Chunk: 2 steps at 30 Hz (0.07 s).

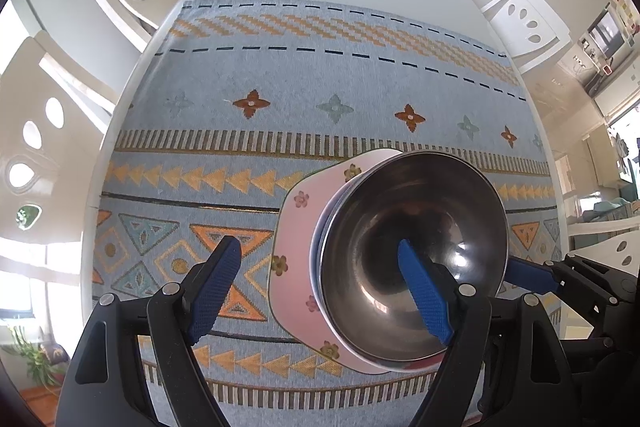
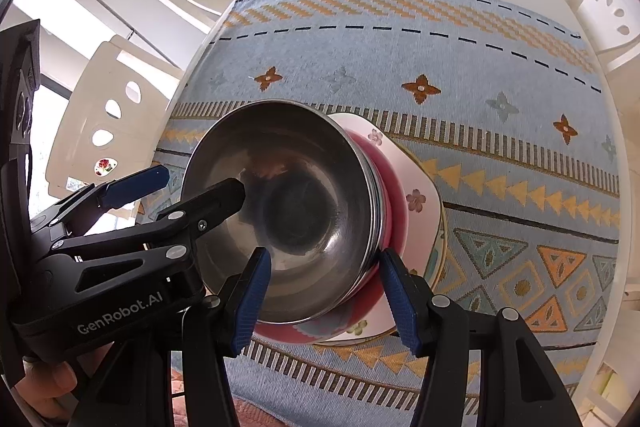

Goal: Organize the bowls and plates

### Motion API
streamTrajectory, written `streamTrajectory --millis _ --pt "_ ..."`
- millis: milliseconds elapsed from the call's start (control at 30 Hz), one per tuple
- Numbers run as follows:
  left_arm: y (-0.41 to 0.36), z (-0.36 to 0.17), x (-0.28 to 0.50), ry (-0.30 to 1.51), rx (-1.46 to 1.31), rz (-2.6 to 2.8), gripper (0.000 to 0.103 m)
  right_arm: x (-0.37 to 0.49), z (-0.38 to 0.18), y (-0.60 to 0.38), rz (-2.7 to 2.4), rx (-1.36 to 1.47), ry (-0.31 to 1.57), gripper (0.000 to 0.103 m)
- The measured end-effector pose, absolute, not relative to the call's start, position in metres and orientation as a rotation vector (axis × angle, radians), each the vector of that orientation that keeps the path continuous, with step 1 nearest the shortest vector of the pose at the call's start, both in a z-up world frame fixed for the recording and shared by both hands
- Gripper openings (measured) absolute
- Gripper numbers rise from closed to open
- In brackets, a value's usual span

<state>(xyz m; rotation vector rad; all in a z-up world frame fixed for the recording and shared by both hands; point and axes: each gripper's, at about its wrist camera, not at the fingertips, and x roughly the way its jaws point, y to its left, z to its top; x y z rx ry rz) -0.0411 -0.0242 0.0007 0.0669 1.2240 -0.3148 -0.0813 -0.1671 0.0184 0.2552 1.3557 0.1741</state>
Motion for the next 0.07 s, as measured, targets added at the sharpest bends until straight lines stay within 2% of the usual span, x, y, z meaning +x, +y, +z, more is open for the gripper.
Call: streamTrajectory --millis 67 --pt "-0.0249 0.0007 -0.0412 1.224 0.069 -0.315 0.08 -0.0814 0.0185 -0.1664 0.173 0.256 1.356 0.055"
